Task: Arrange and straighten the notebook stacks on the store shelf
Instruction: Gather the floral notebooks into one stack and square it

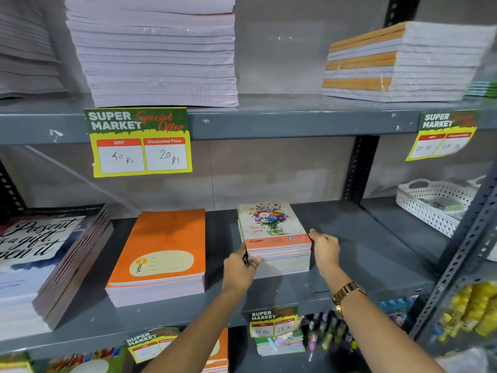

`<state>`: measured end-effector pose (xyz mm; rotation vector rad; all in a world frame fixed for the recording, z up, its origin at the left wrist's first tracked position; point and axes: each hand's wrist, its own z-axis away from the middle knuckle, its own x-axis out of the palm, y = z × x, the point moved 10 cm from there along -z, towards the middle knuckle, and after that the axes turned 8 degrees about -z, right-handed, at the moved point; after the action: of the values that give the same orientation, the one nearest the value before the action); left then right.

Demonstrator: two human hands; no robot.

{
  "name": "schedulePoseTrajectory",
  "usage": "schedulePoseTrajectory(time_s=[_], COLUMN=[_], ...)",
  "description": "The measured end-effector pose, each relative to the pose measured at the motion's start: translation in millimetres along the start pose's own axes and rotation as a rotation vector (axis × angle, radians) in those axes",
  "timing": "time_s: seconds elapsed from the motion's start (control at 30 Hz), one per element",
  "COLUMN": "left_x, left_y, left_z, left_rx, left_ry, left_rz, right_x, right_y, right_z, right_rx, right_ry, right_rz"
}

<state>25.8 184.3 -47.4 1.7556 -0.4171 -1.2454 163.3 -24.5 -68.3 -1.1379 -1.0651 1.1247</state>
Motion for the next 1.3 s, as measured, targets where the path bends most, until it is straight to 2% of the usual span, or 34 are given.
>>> schedulePoseTrajectory(time_s=[0.23, 0.4, 0.77, 0.87, 1.0, 1.17, 1.3], left_x=[0, -1, 0, 3, 7, 11, 13], left_y=[2, 3, 1, 1, 2, 3, 2], left_z=[1, 1, 0, 2, 7, 12, 12], left_rx=[0.012, 0.023, 0.016, 0.017, 0.026, 0.037, 0.037], left_ry=[-0.022, -0.007, 0.011, 0.005, 0.034, 0.06, 0.064], left_rz=[-0.033, -0.051, -0.089, -0.102, -0.045, -0.029, -0.038], right_x=[-5, -2, 0, 0, 9, 21, 20], right_y=[6, 11, 9, 4, -3, -13, -11], right_z=[6, 6, 9, 10, 20, 41, 42], right_rx=[0.021, 0.05, 0.039, -0.016, -0.178, -0.475, -0.506], right_ry=[0.06, 0.034, -0.002, -0.026, -0.122, -0.271, -0.277], right_rz=[-0.166, -0.237, -0.277, -0.221, -0.124, 0.292, 0.409])
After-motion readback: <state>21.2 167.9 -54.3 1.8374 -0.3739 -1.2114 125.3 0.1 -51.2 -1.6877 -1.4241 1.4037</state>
